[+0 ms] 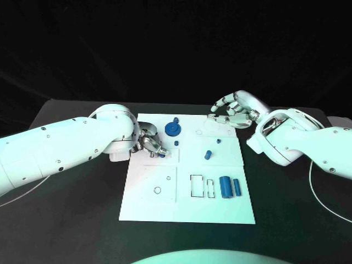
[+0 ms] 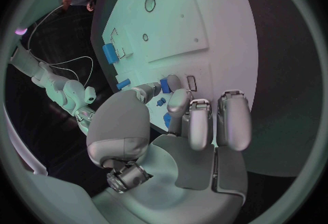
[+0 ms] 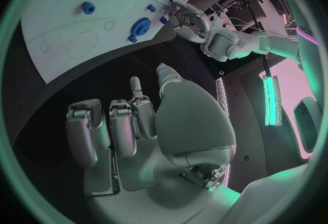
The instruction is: Assemble the parts on the task board
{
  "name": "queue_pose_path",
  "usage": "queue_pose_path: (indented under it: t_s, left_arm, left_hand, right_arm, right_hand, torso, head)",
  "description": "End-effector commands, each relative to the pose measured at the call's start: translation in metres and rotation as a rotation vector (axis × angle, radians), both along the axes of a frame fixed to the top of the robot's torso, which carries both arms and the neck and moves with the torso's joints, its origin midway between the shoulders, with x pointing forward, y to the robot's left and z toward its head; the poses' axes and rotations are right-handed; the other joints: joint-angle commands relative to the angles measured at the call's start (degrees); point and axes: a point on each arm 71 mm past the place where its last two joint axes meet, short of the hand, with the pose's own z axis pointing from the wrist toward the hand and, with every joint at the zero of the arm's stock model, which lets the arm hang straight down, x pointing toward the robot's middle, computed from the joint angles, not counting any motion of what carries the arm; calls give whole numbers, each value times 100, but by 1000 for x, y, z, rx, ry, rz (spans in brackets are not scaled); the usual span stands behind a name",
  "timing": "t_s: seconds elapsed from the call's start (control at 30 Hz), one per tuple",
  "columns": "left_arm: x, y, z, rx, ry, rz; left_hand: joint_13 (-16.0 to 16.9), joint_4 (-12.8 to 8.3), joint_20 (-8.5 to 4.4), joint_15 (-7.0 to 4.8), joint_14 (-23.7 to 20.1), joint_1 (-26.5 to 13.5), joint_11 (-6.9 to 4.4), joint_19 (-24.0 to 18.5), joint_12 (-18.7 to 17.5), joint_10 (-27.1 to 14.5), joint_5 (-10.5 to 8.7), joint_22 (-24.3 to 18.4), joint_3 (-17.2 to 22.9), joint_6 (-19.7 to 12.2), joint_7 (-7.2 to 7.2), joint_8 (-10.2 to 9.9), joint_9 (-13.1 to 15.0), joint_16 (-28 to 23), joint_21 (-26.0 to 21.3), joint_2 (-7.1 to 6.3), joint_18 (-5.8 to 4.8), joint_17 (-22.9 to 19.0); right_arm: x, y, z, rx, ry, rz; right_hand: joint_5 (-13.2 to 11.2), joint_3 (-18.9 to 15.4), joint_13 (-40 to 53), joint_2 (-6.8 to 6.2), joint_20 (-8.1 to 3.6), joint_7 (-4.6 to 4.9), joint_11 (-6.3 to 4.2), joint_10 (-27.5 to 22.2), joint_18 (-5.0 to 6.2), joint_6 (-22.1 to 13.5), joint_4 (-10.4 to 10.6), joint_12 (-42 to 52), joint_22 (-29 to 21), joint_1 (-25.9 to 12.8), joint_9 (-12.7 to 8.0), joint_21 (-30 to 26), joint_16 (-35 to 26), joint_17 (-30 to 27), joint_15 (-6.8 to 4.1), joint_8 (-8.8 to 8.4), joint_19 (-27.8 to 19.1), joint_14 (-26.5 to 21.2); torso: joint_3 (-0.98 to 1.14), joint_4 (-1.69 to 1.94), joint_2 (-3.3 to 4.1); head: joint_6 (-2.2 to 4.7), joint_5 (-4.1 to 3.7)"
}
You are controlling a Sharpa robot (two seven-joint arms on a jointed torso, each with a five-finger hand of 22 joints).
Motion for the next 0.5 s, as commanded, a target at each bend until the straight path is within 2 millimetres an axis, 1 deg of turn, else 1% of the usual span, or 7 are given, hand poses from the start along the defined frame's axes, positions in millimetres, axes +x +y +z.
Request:
queue_pose_path:
  t_s: [0.03,0.13,0.27,0.5]
  left_arm:
    - [0,-1,0,-12,7,4]
    - [0,-2,0,-15,7,4]
    - [-1,-3,0,-18,7,3]
    - [-1,-5,0,-20,7,0]
  left_hand:
    - [0,17,-53,-31,616,1,16,53,6,13,-17,10,-40,0,52,-34,-6,36,25,-8,-105,1504]
    - [8,24,-54,-32,616,3,15,52,11,17,-18,5,-52,0,51,-34,-6,36,23,-10,-104,1504]
    - [5,29,-54,-32,616,3,15,52,10,15,-19,7,-61,0,51,-34,-6,37,23,-11,-104,1506]
    - [1,39,-54,-32,616,5,15,52,7,13,-18,7,-74,1,51,-34,-6,37,23,-7,-104,1506]
  right_arm:
    - [0,1,0,-10,-1,10]
    - [0,1,0,-10,-1,11]
    - [0,2,0,-11,-1,11]
    - [0,2,0,-12,0,11]
  right_hand:
    - [-35,-14,667,-17,-36,-28,-11,-28,-82,17,13,-32,1510,-55,6,26,4,1463,-41,30,610,596]
    - [-35,-14,667,-17,-36,-28,-11,-28,-82,17,13,-32,1510,-55,6,26,4,1463,-41,30,610,596]
    - [-35,-14,667,-17,-36,-28,-11,-28,-82,17,13,-32,1510,-55,6,26,4,1463,-41,30,610,596]
    - [-35,-14,667,-17,-36,-28,-11,-28,-82,17,13,-32,1510,-55,6,26,4,1463,-41,30,610,596]
  torso:
    - [1,9,-5]
    - [1,8,-5]
    - [1,-3,-3]
    - [1,-1,-2]
  head:
    - [-8,-4]
    - [-9,-2]
    - [0,5]
    - [4,1]
